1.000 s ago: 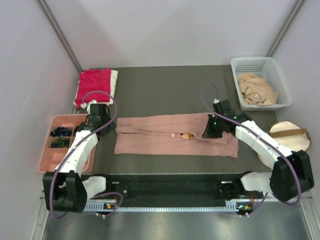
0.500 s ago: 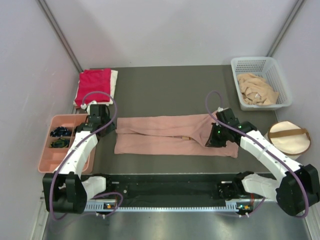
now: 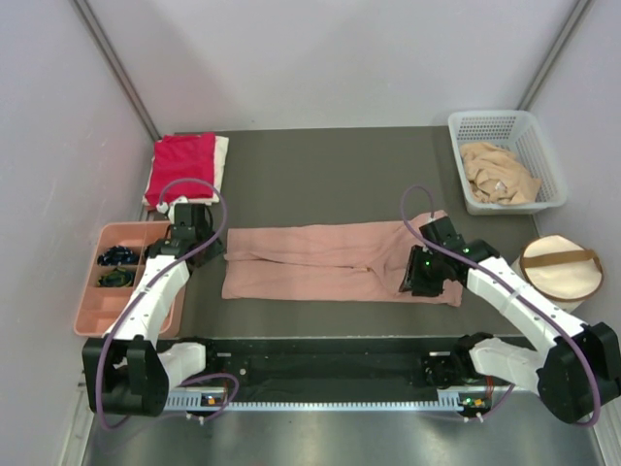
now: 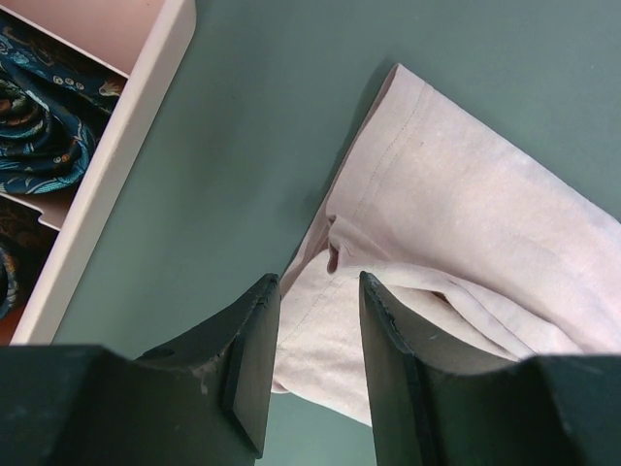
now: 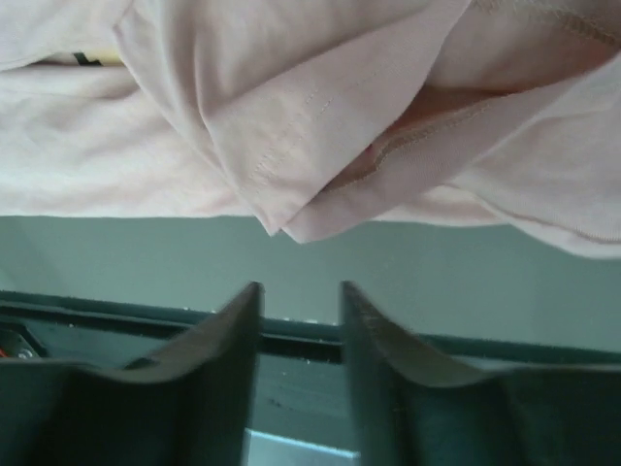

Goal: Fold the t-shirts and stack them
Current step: Fold the other side of the tshirt into a rectangle

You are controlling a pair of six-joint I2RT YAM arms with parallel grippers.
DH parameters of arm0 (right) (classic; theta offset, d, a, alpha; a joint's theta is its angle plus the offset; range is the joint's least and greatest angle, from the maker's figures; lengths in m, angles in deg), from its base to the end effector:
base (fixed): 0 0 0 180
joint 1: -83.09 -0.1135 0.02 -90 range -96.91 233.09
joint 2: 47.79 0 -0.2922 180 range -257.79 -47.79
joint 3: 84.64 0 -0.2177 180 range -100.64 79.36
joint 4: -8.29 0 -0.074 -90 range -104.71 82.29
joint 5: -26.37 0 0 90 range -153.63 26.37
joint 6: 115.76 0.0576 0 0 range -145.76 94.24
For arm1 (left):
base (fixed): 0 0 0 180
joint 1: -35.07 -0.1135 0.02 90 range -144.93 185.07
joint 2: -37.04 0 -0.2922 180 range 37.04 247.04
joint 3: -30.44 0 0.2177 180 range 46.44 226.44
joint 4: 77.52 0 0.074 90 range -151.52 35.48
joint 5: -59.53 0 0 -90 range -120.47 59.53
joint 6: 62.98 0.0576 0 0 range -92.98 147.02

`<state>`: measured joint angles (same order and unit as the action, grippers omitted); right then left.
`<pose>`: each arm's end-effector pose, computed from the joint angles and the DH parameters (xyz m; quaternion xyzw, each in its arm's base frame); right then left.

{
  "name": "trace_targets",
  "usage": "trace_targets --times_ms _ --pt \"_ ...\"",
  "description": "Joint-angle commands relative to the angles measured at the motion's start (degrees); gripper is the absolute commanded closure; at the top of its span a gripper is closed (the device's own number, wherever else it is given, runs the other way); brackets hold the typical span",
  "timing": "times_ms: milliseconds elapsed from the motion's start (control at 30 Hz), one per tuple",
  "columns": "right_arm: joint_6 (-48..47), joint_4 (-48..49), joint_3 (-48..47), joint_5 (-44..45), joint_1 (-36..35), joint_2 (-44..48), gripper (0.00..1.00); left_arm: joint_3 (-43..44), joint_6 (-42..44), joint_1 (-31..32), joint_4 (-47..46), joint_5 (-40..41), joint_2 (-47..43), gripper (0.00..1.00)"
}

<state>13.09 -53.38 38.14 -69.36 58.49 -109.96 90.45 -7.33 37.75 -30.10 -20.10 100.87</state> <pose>0.1363 0.0687 0.2326 0.1113 0.9717 0.1480 0.1464 0.1904 0.0015 0.2594 -0.2852 0.8956 -0.0241 0.3404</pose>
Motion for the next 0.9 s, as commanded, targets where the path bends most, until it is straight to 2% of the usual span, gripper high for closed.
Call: trace_targets --times_ms 0,67,333,633,867 --pt "0.26 -4.34 -0.97 4.41 -0.71 1.7 0.48 -0.42 0.51 -0.22 -0.22 0.44 -1.87 0.56" --pt "0.08 -4.95 -2.2 5.56 -0.71 2.32 0.43 -0.07 0.86 -0.22 -0.57 0.0 -1.78 0.56" --pt "1.14 -3.02 -5.02 6.09 -0.71 4.16 0.41 4.05 3.67 -0.13 -5.84 -6.41 0.59 0.56" --pt "1.14 -2.58 -6.16 6.35 -0.63 4.16 0.41 9.69 4.11 -0.13 -13.4 -8.26 12.18 0.56" --pt "0.35 -1.71 -8.01 6.44 -0.71 1.97 0.4 13.56 4.73 -0.13 -14.9 -6.51 22.55 0.56"
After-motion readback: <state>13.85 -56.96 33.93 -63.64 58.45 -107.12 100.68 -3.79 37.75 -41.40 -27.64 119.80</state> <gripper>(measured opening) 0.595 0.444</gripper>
